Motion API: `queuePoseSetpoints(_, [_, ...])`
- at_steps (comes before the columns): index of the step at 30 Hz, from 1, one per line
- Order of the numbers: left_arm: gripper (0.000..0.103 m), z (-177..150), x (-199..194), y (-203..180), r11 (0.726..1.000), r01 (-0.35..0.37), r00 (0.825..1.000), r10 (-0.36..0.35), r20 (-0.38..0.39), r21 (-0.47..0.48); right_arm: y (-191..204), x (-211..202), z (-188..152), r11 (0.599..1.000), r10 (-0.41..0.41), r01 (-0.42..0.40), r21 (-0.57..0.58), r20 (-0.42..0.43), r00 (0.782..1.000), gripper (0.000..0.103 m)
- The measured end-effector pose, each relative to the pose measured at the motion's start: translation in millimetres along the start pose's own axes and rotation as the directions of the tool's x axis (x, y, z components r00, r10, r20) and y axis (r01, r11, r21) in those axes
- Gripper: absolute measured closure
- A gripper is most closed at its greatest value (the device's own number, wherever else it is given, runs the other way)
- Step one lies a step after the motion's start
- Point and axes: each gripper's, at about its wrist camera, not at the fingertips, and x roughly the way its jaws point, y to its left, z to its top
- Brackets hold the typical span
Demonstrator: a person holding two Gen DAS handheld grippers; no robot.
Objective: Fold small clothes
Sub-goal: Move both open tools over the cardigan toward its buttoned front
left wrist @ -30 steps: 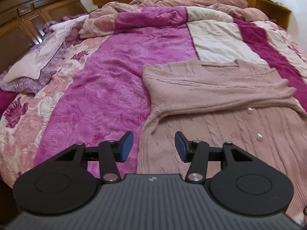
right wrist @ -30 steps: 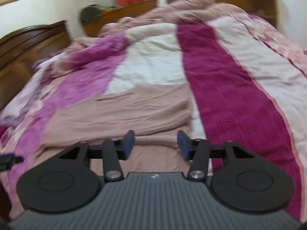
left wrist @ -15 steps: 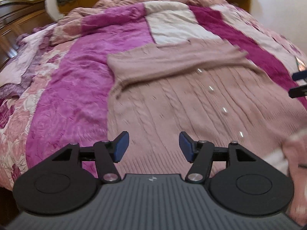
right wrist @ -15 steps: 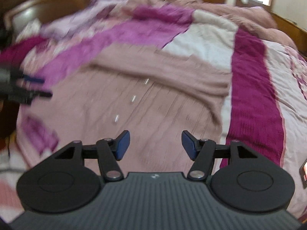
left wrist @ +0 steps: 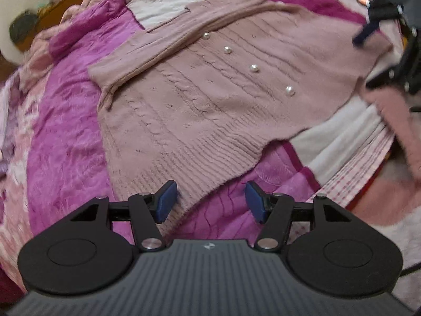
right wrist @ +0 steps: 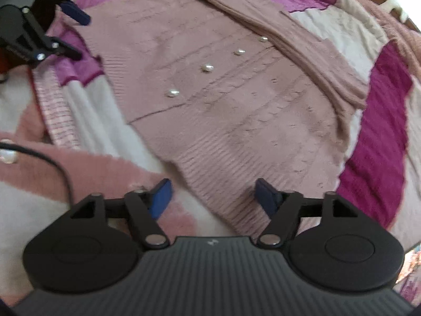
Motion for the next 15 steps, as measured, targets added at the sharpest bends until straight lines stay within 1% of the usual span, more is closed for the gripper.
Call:
queuePoseSetpoints(2, [0.037,4,6,-1,1.000,-0.015,1.000,0.015,0.002,0.001,-2,7,1,0.999,-0.054,0.054,-0.002,-0.007,0.999,0.027])
queuePoseSetpoints(3, [0.037,8,8,0,1.000,-0.018,1.000,0.018,0.006,-0.008,-2,11,1,0.998,-0.065,0.065,0.001,-0.005,0.998,0.027])
queuePoseSetpoints(5, [0.037,15,14,5,0.999,-0.028,0.999,0.028,0.015,-0.028,-3,15,3,0.998,-0.060,0.060,0.012,0.005,0.998,0.027])
queuePoseSetpoints(8, [0.037,24,30,6,0.993,-0.116,0.993,0.116,-0.006,-0.009,-3,17,3,0.998,-0.064,0.064,0.001,0.019,0.998,0.027])
queuePoseSetpoints(10, [0.037,26,39,7,0.993,-0.120,0.993,0.120,-0.010,0.003,-6,17,1,0.998,-0.062,0.062,0.016,0.033,0.997,0.027])
queuePoseSetpoints(12, [0.037,25,42,8,0.993,-0.120,0.993,0.120,0.004,0.009,-9,17,-1,0.996,-0.075,0.073,0.043,0.055,0.996,0.029])
queuePoseSetpoints(14, [0.039,24,44,8,0.992,-0.124,0.992,0.124,0.026,0.009,-11,16,-4,0.995,-0.085,0.081,0.057,0.078,0.993,0.034])
queuePoseSetpoints(15, [0.042,24,44,9,0.993,-0.120,0.992,0.120,0.036,-0.001,-11,15,-4,0.995,-0.084,0.079,0.059,0.085,0.993,0.048])
